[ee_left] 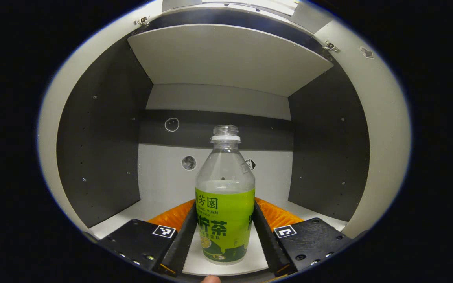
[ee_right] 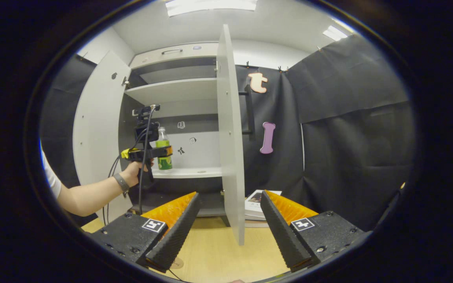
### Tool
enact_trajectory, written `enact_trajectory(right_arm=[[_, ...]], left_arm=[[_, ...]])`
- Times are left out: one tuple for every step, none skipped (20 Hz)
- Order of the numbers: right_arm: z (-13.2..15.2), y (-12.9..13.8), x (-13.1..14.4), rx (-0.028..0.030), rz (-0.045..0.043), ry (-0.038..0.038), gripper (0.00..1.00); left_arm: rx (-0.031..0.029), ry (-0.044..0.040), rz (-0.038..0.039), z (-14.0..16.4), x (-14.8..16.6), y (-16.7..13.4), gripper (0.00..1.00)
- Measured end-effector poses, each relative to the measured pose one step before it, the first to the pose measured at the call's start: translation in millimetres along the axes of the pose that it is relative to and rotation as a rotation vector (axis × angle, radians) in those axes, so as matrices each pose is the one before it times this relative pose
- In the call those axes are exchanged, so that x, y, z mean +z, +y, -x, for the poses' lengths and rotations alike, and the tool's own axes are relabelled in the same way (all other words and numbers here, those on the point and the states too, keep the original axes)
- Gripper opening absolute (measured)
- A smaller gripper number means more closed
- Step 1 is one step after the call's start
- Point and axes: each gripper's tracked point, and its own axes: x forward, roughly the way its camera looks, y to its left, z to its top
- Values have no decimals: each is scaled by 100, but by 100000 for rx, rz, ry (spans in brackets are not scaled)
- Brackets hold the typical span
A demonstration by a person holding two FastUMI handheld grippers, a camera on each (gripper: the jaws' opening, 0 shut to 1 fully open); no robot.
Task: Grasp the bottle in the cabinet with the left hand and place it on the coaster, then close the right door with the right hand and the left door with the left hand.
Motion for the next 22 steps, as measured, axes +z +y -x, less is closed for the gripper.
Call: enact_trajectory(right_arm=[[24, -57, 35, 65, -179, -106, 100], [1, -23, 46, 53, 50, -148, 100], [-29, 77, -151, 256, 253, 97, 100], [-47, 96, -48, 340, 348, 114, 100], [-100, 47, -49, 429, 304, 138, 100], [-62, 142, -11, 727, 186, 30, 100], [-81, 71, -75, 770, 159, -12, 100], [-34, 90, 21, 797, 91, -59, 100], [-42, 195, -80, 905, 95, -9, 100], [-103, 231, 132, 957, -67, -31, 100], [-46, 419, -35, 1138, -323, -114, 100], [-98, 379, 115, 1114, -833, -83, 100], [19, 530, 217, 1261, -968, -231, 100], [-130, 459, 290, 1486, -707, -75, 100], [-169, 392, 268, 1543, -70, -145, 100], [-166, 205, 394, 1147, 636, -288, 100], [-173, 69, 338, 760, 1029, -701, 99], [-121, 127, 499, 611, 870, -1087, 99], [-148, 59, 424, 393, 621, -1195, 99], [-160, 51, 322, 351, 364, -566, 100], [-211, 70, 235, 559, 5, -633, 100], [-156, -108, 386, -448, -846, -502, 100]], left_arm=[[-1370, 53, 755, 189, 149, -131, 75], [-1008, -72, 1431, 330, 85, 80, 73], [-850, 316, 1197, 164, 147, -157, 72], [-163, -126, 893, 477, 96, -57, 72], [595, -714, 367, 603, 230, 116, 71], [784, -361, -73, 783, 264, 267, 68], [10, -604, -250, 755, 270, 113, 68], [-430, -1252, -80, 844, 523, -12, 69], [-830, -1314, -103, 963, 562, -113, 65], [-1208, -1263, -660, 992, 621, -153, 69], [-1689, -86, -1230, 878, 374, -214, 69], [-2012, 897, -1294, 1142, 145, -454, 69], [-1799, 375, -1468, 1180, 262, -465, 69], [-1144, -545, -1109, 1128, 429, -308, 69], [-962, -699, -458, 1142, 187, -441, 69], [-1259, -311, -69, 1282, -59, -500, 69], [-196, 301, 647, 1384, -439, -577, 69], [-223, 910, 1259, 1560, -680, -792, 69], [-794, 1191, 1498, 1507, -1102, -904, 69], [-281, 1570, 1249, 1452, -1455, -820, 69], [329, 1367, 1209, 1228, -1603, -654, 69], [411, -130, 275, 1332, -1471, -618, 69]])
